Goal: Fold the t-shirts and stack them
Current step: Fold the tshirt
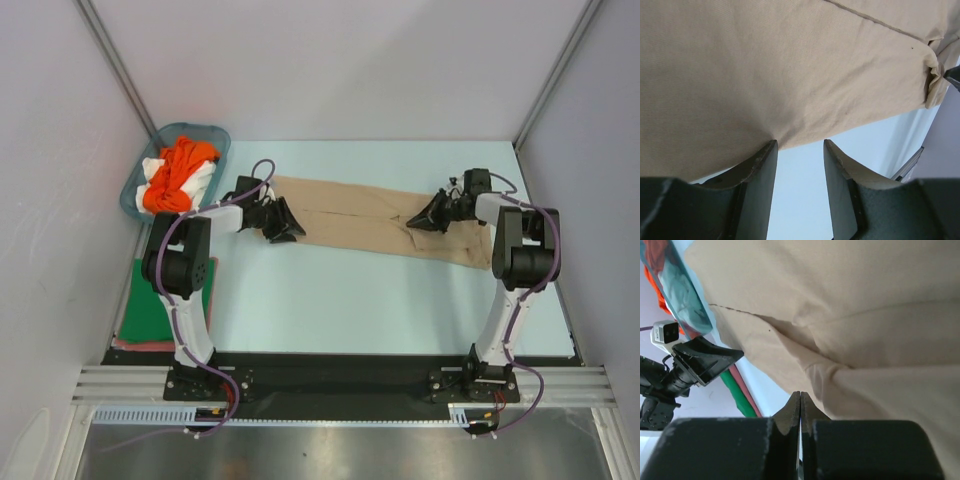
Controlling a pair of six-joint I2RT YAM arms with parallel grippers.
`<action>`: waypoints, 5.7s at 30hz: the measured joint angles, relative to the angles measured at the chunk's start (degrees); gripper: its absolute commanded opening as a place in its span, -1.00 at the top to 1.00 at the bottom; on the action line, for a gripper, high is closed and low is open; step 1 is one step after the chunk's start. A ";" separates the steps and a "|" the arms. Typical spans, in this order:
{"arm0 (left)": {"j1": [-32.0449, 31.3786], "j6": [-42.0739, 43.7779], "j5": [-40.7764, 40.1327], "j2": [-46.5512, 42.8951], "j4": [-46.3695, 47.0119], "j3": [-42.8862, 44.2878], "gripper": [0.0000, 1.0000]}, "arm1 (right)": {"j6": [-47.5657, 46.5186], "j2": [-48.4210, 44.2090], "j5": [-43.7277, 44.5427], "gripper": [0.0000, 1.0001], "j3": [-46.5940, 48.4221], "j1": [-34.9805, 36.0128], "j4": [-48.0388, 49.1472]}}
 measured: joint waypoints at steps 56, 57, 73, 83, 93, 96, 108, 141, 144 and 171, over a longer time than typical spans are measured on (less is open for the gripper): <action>-0.37 3.98 -2.49 -29.33 -10.21 -11.65 -0.27 | 17.66 -33.07 26.80 0.62 -45.55 -22.58 24.74; -0.37 4.02 -2.86 -29.33 -10.34 -11.56 -0.26 | 18.10 -31.80 27.45 0.66 -45.00 -22.58 24.96; -0.90 12.79 -11.17 -10.67 -14.58 15.67 -0.33 | 2.34 13.38 31.01 0.74 15.85 -22.64 16.33; -0.92 29.00 -10.73 16.98 -23.50 44.11 -0.22 | -6.21 26.14 37.20 -0.33 46.99 -16.28 0.04; -0.92 34.80 -8.13 23.10 -29.05 46.16 -0.09 | -8.52 11.58 46.25 -0.47 39.43 -15.47 -17.22; -0.92 35.01 -6.45 23.10 -28.83 45.81 -0.17 | -9.20 2.73 46.66 -0.47 33.48 -15.15 -18.51; -2.21 36.41 -6.21 21.31 -26.03 40.98 0.12 | -1.88 -18.95 29.97 -0.33 -1.11 0.92 -9.11; -9.51 8.72 -8.48 -30.16 -6.69 -31.93 1.00 | -2.25 -12.35 27.50 -0.43 -6.54 -9.55 1.77; -13.90 4.76 -9.33 -36.11 -5.38 -36.46 0.99 | -2.43 -4.63 26.03 -0.41 -0.61 -10.34 4.72; -17.14 5.99 -20.00 -30.58 -8.26 -7.13 -0.13 | 6.14 32.15 21.33 0.68 44.59 -4.42 13.66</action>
